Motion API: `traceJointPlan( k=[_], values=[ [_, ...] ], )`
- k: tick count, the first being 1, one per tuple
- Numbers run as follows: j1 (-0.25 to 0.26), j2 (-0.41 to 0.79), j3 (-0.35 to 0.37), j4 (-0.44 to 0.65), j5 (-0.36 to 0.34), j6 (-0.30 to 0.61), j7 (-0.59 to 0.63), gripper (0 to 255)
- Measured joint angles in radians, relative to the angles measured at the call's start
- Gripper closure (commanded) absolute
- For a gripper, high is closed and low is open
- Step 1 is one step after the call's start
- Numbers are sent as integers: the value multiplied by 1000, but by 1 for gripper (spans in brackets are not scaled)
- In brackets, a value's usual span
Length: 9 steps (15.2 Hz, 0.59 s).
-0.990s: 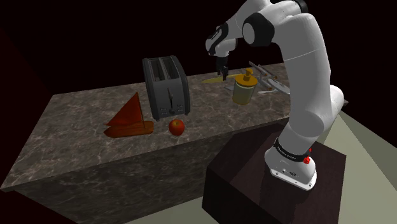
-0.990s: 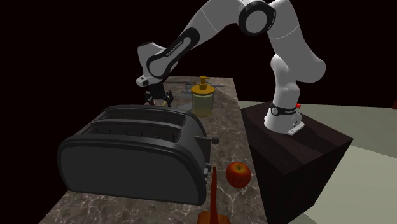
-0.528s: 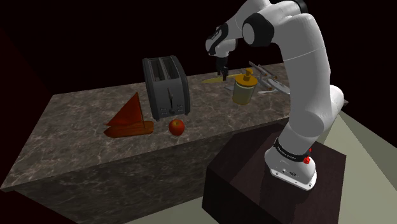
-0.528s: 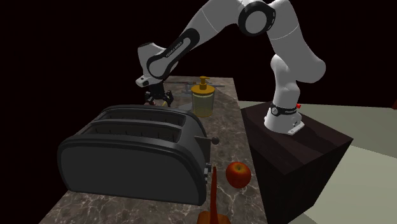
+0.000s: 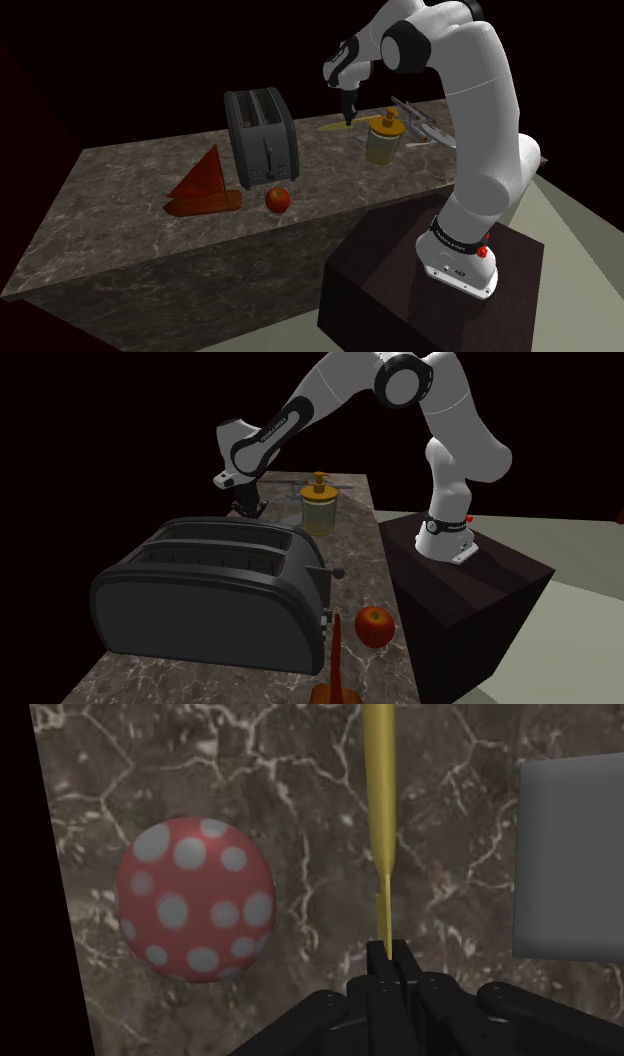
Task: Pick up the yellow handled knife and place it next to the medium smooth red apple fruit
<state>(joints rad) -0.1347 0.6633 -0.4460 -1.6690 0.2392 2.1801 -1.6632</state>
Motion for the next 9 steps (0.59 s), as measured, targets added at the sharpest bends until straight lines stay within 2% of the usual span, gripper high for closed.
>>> traceJointPlan(
  k=[2,3,5,7,9],
  values=[
    [0,0,0,0,0,0,0,255],
    [0,0,0,0,0,0,0,0],
    [-3,-7,5,6,8,-14,-2,0],
    [-19,-18,23,49,35,-73,-10,0],
    [-25,-17,33,48,52,-76,-16,0]
  ],
)
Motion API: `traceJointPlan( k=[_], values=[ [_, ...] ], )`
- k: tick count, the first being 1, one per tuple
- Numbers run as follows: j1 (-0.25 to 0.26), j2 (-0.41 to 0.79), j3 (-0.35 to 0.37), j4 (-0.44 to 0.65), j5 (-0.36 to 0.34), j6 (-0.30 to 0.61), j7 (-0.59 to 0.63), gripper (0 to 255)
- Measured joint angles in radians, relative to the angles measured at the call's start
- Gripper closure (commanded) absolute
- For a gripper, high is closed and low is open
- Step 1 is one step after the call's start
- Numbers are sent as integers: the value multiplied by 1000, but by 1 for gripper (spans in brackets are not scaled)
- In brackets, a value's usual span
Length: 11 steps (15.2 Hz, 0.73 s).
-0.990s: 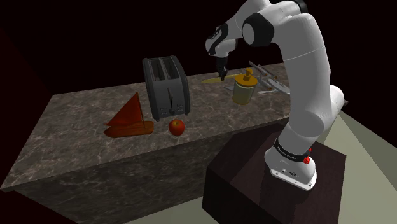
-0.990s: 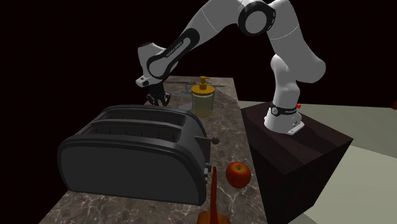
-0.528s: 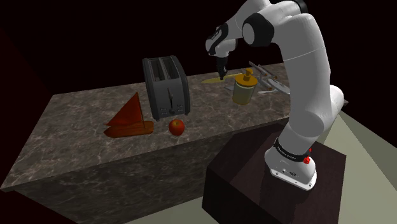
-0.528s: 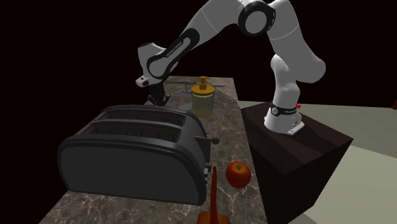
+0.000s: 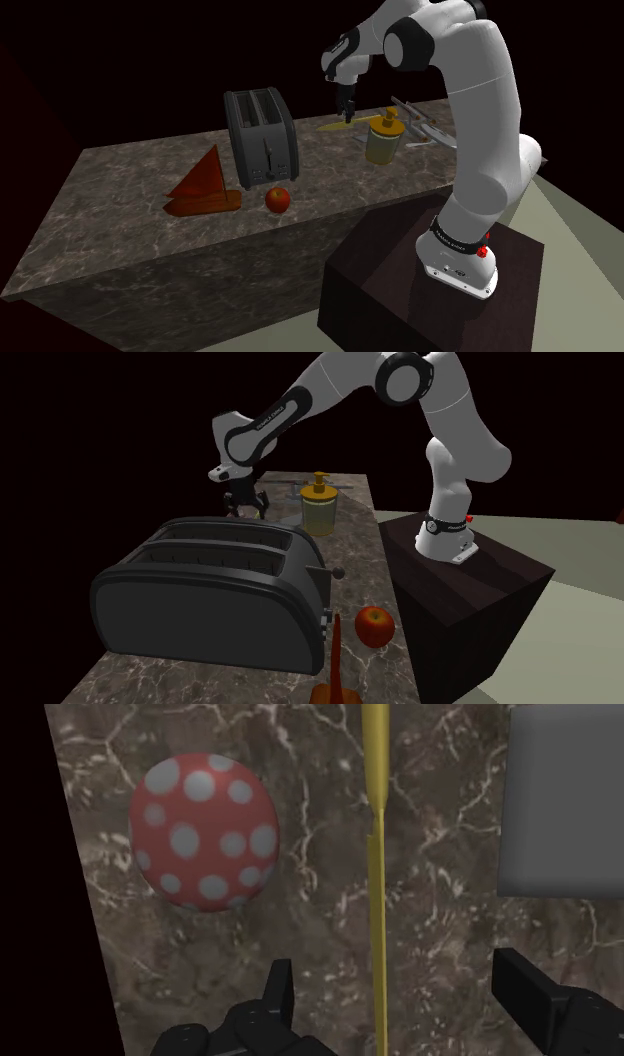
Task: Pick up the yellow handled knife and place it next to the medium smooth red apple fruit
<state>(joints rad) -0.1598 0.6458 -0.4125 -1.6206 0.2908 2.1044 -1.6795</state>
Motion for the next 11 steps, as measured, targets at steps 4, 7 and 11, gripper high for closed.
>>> traceJointPlan(
  k=[4,7,11],
  values=[
    [-5,21,10,-13,15,31,-9,0],
    [-9,40,17,-16,23,51,-13,0],
    [-8,39,17,-21,24,56,-14,0]
  ],
)
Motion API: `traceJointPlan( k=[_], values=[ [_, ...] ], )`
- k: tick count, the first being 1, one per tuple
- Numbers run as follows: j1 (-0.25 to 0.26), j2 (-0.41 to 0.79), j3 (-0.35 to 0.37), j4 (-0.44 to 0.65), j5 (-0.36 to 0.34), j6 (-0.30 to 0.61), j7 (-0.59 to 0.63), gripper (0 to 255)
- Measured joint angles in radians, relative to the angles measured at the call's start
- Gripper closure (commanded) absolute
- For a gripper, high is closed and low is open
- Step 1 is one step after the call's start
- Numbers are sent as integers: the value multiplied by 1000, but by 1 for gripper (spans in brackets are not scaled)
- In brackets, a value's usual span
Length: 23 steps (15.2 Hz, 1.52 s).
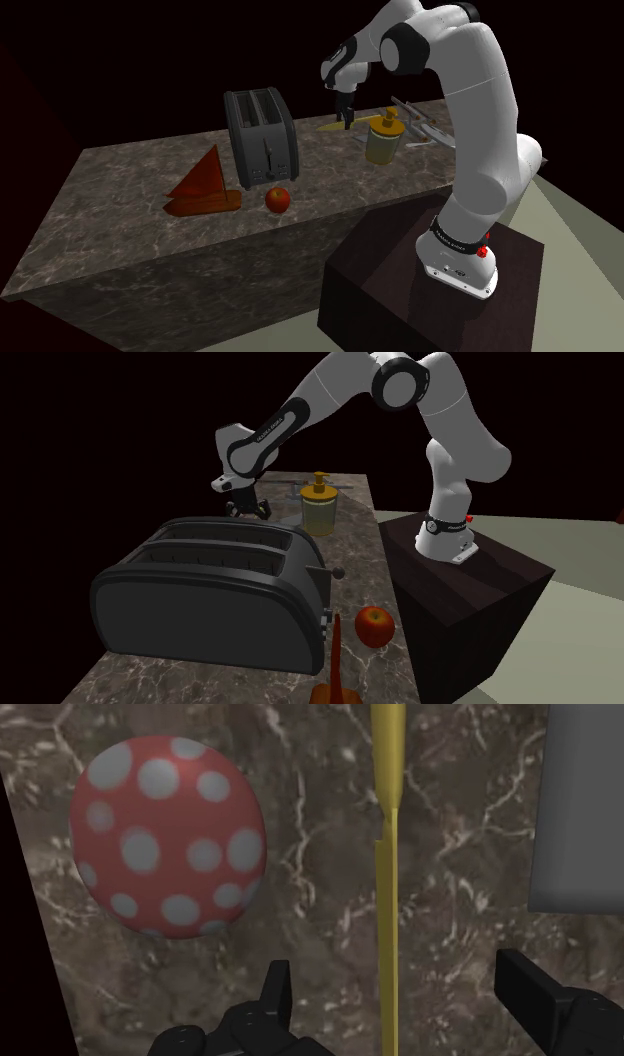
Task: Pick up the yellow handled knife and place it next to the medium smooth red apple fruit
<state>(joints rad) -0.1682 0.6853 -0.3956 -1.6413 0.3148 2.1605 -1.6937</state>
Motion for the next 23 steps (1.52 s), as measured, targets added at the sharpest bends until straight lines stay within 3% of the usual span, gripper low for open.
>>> traceJointPlan(
  k=[2,3,14,23],
  values=[
    [0,0,0,0,0,0,0,0],
    [0,0,0,0,0,0,0,255],
    [2,-4,-1,0,-2,-4,2,255],
    [14,-71,-22,12,-30,-80,17,255]
  ],
)
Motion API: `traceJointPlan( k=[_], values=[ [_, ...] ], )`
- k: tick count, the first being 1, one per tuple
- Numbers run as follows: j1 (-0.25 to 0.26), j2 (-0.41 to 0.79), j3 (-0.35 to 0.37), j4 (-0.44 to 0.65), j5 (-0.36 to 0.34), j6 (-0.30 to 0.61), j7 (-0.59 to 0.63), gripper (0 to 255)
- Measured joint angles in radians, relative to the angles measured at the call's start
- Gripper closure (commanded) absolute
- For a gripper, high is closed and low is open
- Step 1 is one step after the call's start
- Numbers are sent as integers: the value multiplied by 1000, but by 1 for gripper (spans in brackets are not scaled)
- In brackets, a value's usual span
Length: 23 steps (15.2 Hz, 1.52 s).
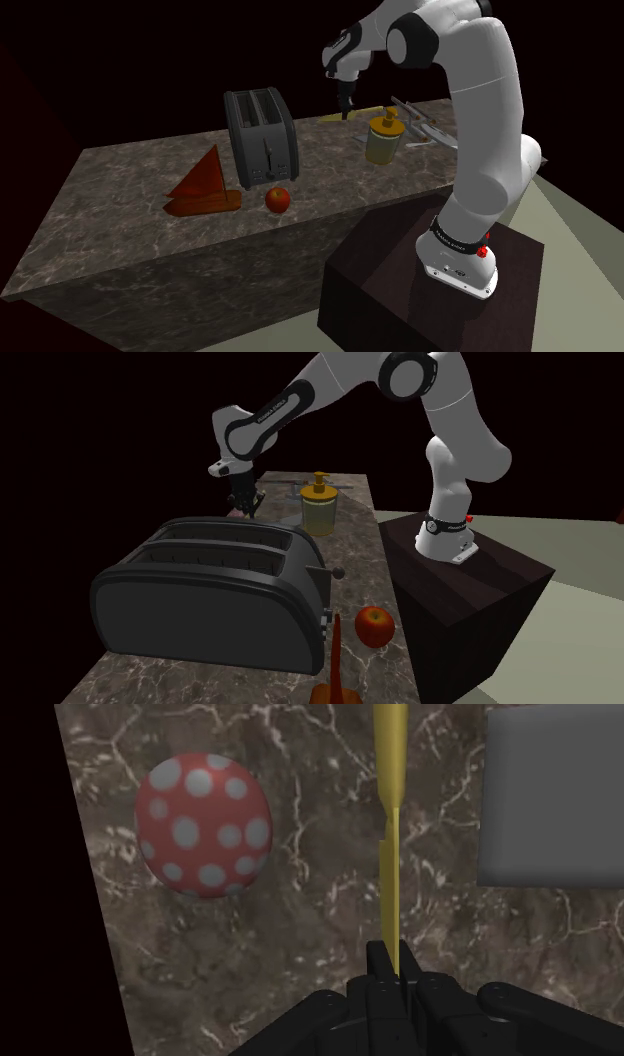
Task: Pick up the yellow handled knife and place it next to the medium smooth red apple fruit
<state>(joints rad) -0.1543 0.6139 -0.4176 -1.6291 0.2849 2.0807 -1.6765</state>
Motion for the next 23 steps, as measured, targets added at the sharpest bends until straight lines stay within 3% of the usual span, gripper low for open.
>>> traceJointPlan(
  k=[18,23],
  values=[
    [15,-108,-31,84,-52,-184,32,255],
    [106,-252,-36,-116,-100,-115,103,255]
  ],
)
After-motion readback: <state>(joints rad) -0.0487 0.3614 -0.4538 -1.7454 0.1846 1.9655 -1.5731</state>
